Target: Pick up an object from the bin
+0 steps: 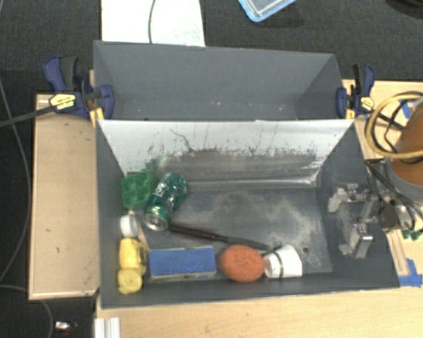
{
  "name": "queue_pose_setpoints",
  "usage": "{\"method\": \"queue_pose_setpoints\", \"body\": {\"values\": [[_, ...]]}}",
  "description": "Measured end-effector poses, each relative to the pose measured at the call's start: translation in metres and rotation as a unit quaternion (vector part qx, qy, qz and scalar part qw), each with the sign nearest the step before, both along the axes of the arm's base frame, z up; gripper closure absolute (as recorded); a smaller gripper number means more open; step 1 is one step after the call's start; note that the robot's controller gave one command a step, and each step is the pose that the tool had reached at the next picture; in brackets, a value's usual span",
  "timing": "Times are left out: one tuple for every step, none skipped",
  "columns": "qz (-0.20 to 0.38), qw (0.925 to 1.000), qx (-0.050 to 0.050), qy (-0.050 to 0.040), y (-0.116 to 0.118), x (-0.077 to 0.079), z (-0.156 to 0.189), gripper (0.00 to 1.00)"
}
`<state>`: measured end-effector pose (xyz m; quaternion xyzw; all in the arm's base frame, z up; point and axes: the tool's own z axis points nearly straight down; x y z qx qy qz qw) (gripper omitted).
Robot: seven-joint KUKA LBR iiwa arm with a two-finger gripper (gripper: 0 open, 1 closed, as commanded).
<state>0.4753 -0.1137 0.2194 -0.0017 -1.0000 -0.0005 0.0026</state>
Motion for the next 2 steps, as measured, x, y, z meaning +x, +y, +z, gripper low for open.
{"method": "queue_pose_setpoints", "body": {"values": [[0.002,1.0000,-0.001,-0.0041,0.000,0.002,0.004,0.00],[-0.065,0.9979,-0.001,-0.0042,0.053,0.009,-0.007,0.00]]}}
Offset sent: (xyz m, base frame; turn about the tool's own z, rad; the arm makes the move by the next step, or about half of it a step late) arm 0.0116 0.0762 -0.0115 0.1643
